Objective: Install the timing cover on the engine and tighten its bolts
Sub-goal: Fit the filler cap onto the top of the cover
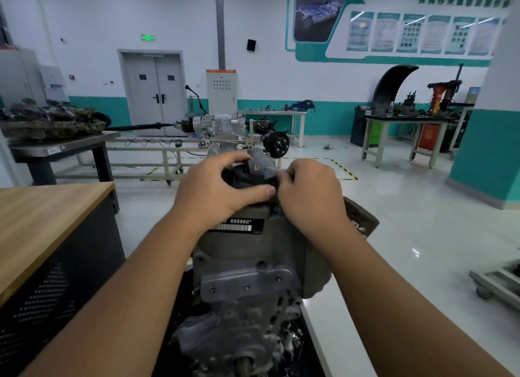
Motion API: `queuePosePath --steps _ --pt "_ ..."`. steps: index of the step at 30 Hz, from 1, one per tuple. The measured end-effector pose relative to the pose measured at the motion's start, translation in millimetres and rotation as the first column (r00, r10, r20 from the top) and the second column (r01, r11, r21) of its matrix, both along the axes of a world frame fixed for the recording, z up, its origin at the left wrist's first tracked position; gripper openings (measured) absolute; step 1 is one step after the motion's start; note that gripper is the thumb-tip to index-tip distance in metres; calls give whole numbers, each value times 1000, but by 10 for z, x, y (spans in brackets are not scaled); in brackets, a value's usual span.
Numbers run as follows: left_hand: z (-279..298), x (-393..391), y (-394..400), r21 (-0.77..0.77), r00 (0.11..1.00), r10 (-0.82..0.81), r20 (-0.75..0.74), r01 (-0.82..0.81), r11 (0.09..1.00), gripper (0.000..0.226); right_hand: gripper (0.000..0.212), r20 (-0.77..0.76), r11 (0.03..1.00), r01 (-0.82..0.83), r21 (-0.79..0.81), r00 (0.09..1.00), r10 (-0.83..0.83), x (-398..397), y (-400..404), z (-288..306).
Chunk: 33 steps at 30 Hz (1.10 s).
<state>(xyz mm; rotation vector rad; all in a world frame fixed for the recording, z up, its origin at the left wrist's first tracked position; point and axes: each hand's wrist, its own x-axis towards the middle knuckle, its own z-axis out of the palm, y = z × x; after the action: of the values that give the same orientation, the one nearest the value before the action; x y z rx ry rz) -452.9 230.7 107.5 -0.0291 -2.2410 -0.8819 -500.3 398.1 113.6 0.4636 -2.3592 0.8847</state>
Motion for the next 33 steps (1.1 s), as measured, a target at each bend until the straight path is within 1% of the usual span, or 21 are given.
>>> queuePosePath --steps 5,7,8,11,13,15,17,19,24,28,33 --pt "10 9 -5 26 1000 -18 -8 18 1000 104 29 -10 1000 -14 11 1000 15 -20 -1 -3" --pt "21 26 5 35 1000 -19 -10 20 999 102 23 15 999 -31 -31 999 32 -24 36 20" --pt "25 36 25 24 1000 -13 -20 14 1000 98 22 28 998 -39 -44 999 40 -22 41 32" --pt "12 71 105 -119 997 38 -61 -45 992 79 28 32 999 -33 -6 999 34 -11 22 36" --pt "18 101 114 -192 998 57 -27 -61 979 80 33 14 1000 -7 23 1000 6 0 -2 23" --pt "54 107 92 -218 996 84 4 -81 973 82 34 14 999 10 32 1000 -10 -2 -13 17" --pt "104 88 81 -246 993 116 2 -112 963 81 35 24 1000 7 22 1000 -7 -8 -13 24" --pt "139 70 88 -247 991 133 -3 -130 960 77 36 33 1000 -14 7 999 13 -8 -1 42" --pt "196 79 97 -269 989 149 0 -144 952 72 25 77 997 -83 -7 994 83 -3 56 100" --pt "238 62 114 -286 989 143 28 -129 949 74 27 70 998 -58 16 996 57 -4 56 87" --pt "192 31 81 -239 992 124 7 -119 964 79 31 75 999 -36 -33 996 39 -41 25 58"
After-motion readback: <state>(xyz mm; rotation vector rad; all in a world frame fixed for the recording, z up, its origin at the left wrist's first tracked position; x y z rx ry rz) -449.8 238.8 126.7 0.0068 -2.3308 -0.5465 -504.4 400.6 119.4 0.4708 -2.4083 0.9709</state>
